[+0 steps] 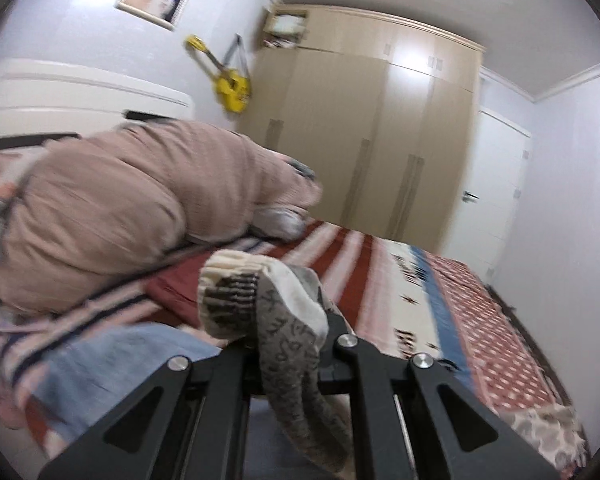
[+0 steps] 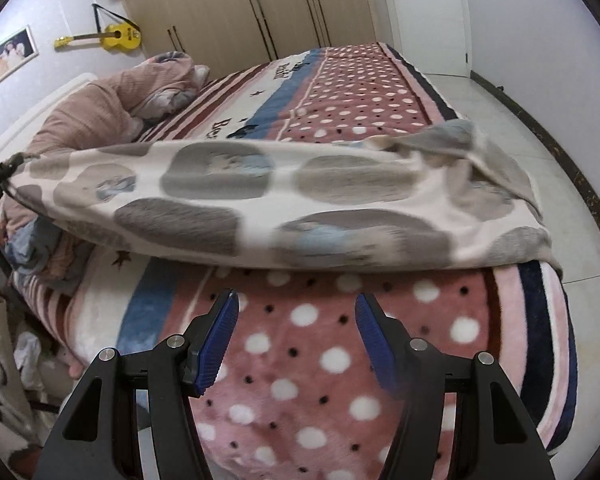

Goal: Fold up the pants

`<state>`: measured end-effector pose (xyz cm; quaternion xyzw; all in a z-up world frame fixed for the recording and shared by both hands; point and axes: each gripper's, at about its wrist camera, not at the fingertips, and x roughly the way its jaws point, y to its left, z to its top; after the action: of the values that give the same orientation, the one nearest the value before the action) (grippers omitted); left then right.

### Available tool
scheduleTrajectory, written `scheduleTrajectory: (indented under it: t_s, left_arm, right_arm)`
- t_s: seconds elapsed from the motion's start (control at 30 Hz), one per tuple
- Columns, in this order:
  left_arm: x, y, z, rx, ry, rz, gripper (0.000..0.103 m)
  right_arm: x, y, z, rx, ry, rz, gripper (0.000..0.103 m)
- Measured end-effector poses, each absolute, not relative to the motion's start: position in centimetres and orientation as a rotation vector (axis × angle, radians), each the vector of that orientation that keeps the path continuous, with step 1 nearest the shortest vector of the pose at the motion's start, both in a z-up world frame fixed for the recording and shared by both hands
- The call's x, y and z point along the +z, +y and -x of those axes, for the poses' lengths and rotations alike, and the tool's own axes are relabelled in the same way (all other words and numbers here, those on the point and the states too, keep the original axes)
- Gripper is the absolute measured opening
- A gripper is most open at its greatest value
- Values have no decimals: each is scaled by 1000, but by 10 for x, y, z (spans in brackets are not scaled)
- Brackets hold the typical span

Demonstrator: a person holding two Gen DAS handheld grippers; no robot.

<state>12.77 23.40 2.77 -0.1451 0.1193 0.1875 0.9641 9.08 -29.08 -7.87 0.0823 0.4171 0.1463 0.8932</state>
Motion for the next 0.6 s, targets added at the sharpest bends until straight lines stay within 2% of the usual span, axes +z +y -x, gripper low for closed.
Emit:
scheduleTrajectory:
  t_s: [0.13, 0.43, 0.47, 0.53, 0.6]
  left_arm:
    - [34, 251, -119, 403, 262, 282, 5]
    - [19, 185, -130, 203, 321, 194, 5]
    - [18, 181, -131, 194, 324, 194, 5]
    - [14, 171, -133, 178, 335, 182, 5]
    - [9, 161, -137, 158, 351, 169, 5]
  right_arm:
    - [-74, -289, -90, 292, 849, -152, 57]
    - [-86, -310, -119, 195, 823, -80, 57]
    - [-89, -314, -126, 184, 827, -63, 58]
    - [-98, -326, -145, 139, 846, -23, 66]
    - [-105, -340, -159, 95, 851, 31, 68]
